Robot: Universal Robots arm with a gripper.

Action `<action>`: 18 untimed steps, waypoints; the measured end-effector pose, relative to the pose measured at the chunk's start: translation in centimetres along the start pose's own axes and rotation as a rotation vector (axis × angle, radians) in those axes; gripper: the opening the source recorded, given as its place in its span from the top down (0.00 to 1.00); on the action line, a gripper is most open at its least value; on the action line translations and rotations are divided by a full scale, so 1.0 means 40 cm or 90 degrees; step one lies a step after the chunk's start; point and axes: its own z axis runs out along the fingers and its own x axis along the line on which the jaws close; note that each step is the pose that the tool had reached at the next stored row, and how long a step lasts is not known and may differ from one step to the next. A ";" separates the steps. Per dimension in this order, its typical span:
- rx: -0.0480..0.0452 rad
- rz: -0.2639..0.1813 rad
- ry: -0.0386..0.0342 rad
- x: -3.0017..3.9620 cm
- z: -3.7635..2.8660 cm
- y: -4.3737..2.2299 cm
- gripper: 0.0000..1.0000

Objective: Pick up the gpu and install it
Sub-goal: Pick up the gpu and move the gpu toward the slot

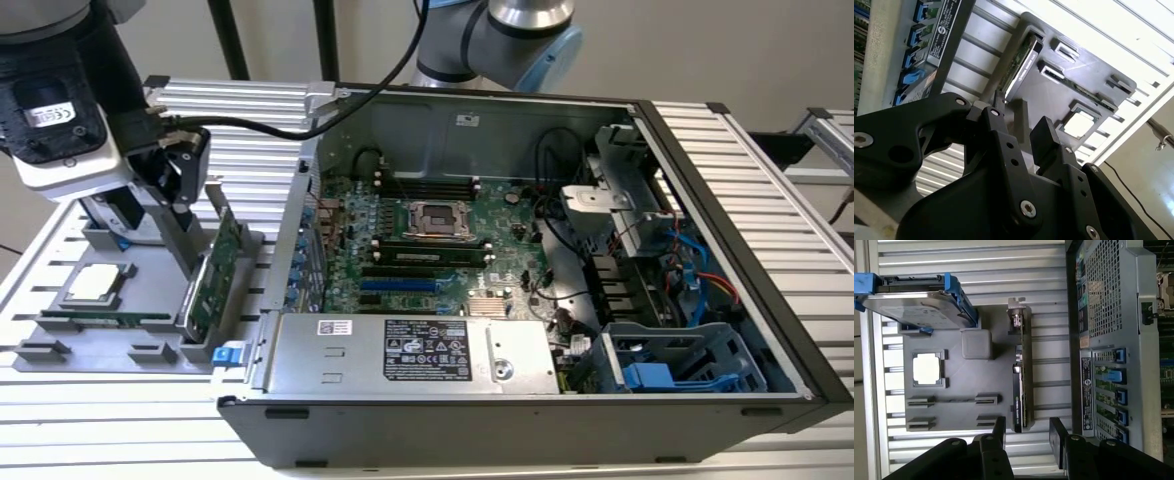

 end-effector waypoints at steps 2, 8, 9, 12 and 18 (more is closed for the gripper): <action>0.0001 0.000 0.0001 0.000 0.001 0.000 0.00; 0.0001 0.000 0.0001 0.000 0.005 0.000 0.00; 0.0001 0.000 0.0000 0.000 0.006 0.000 0.00; 0.0001 0.000 0.0001 0.000 0.008 -0.001 0.00; 0.0001 0.000 0.0001 0.000 0.012 -0.001 0.00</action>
